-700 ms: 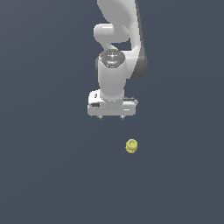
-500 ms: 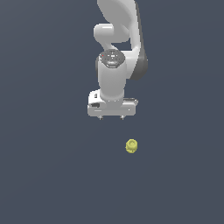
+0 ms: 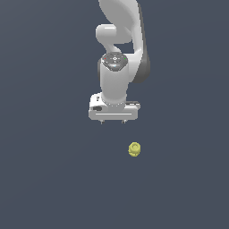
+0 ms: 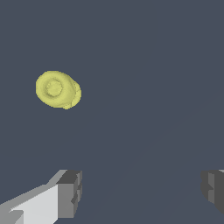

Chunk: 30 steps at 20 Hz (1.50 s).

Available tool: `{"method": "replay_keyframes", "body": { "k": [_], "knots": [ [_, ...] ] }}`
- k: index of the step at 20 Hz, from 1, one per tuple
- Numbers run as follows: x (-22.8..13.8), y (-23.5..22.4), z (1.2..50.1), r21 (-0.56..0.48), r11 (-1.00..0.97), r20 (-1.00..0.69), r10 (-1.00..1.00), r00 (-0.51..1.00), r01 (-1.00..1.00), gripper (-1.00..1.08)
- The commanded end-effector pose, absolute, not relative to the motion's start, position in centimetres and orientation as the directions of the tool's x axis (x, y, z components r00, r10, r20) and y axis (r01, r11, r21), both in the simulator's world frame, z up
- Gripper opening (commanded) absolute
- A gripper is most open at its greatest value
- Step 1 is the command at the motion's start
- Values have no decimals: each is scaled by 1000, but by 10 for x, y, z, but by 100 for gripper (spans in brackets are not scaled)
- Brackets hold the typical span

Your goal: Pick up the object and move it to a goal position.

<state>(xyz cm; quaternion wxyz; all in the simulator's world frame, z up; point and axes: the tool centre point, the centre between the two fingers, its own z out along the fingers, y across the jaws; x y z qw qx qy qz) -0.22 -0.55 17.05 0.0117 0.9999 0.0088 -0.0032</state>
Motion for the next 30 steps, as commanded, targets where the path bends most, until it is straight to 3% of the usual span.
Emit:
{"method": "replay_keyframes", "body": {
  "k": [1, 13, 30],
  "knots": [
    [-2, -5, 170, 23, -1000, -7, 15, 1000, 15, 100],
    [14, 10, 161, 19, -994, -3, -103, 995, -103, 100],
    [57, 63, 126, 6, -890, 1, -455, 890, -455, 100]
  ]
}}
